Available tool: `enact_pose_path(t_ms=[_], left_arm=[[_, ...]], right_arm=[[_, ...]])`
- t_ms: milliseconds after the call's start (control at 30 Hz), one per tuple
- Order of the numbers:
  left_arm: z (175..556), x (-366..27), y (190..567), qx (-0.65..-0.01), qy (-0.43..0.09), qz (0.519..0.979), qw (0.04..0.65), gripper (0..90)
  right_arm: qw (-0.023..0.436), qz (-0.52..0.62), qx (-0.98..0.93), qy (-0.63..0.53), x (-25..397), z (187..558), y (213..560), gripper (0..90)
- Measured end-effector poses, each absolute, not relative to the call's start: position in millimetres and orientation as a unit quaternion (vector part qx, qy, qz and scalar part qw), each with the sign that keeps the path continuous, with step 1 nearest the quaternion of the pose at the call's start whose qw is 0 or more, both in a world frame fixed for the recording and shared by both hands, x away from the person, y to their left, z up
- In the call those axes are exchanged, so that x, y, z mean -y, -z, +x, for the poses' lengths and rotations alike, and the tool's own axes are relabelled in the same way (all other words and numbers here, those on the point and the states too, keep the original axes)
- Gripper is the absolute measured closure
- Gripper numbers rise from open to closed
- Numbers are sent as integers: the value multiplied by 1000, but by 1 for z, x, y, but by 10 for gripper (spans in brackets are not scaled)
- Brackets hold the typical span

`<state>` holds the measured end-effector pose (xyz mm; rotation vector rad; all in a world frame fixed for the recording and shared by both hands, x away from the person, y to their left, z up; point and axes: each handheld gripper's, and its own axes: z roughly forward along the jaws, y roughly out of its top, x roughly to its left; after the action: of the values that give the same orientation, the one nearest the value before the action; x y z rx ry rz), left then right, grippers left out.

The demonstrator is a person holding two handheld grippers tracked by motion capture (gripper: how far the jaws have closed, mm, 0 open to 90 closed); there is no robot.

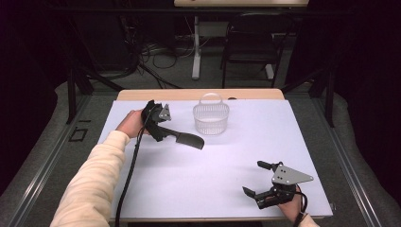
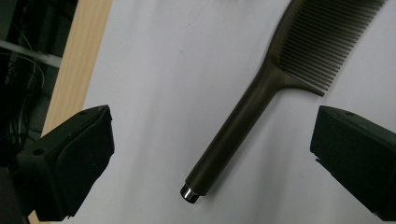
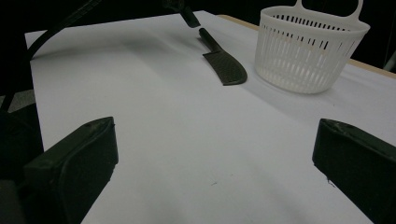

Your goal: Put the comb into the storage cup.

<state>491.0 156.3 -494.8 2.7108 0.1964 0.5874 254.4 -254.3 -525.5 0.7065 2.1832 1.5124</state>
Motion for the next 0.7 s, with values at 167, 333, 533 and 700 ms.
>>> enact_pose_path(t_ms=[167, 333, 533, 700], left_arm=[[491, -151, 500, -44, -201, 965, 161, 27], [494, -148, 503, -22, -182, 972, 146, 143], [494, -141, 506, 3, -171, 978, 120, 230], [495, -137, 510, 14, -168, 980, 106, 344]], right_arm=[[193, 253, -779, -540, 254, 255, 526, 0], [193, 250, -781, -539, 254, 254, 526, 0], [190, 246, -782, -539, 253, 255, 527, 0], [189, 246, -783, -539, 253, 255, 527, 0]])
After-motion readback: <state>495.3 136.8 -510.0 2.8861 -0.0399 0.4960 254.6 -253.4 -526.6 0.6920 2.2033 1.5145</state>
